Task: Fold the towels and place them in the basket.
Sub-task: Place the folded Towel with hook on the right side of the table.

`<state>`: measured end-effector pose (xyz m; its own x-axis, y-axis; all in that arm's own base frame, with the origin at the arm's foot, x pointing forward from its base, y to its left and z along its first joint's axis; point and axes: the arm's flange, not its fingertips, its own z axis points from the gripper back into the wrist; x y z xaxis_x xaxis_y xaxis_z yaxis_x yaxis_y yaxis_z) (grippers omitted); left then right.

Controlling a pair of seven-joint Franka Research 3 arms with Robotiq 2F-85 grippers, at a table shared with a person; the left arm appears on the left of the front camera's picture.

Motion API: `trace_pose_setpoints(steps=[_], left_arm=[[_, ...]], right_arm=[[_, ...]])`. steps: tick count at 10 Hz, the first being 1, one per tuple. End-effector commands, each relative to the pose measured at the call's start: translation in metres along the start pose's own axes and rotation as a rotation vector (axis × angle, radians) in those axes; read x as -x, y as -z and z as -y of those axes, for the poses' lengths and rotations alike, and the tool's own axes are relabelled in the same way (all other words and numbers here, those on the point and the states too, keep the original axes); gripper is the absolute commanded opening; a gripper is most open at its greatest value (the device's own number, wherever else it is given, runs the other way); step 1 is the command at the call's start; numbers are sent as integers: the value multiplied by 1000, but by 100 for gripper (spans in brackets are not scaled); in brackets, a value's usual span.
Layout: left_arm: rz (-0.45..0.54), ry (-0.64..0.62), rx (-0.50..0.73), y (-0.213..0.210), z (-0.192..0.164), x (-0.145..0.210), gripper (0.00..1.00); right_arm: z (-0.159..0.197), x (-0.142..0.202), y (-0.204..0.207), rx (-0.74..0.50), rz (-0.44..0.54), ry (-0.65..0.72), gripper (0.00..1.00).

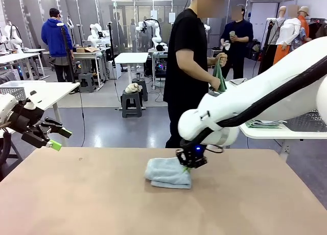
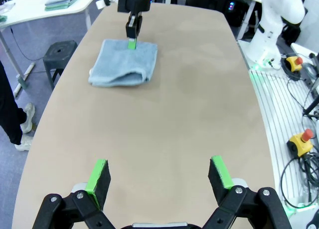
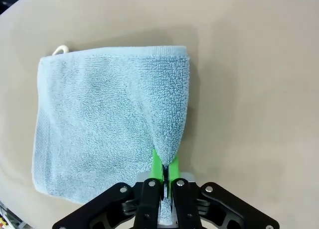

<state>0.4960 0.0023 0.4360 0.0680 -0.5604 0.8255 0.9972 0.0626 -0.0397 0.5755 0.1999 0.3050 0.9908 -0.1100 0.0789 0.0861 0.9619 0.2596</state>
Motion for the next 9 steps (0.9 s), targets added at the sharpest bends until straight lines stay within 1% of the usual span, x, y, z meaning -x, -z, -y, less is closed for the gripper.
trace_pose_setpoints(steps=[1, 3, 6, 7, 8, 9], left_arm=[[-4, 3, 0, -1, 0, 0, 100], [-4, 3, 0, -1, 0, 0, 100], [-4, 3, 0, -1, 0, 0, 100], [-4, 3, 0, -1, 0, 0, 100], [-4, 3, 0, -1, 0, 0, 100], [-4, 3, 0, -1, 0, 0, 100]], right_arm=[[75, 1, -19, 16, -13, -54, 5], [148, -19, -30, 19, -10, -51, 5], [249, -55, -54, 41, 27, -41, 5], [270, -68, -61, 57, 41, -37, 5], [287, -77, -66, 79, 34, -32, 5], [299, -84, -72, 80, 33, -37, 5]])
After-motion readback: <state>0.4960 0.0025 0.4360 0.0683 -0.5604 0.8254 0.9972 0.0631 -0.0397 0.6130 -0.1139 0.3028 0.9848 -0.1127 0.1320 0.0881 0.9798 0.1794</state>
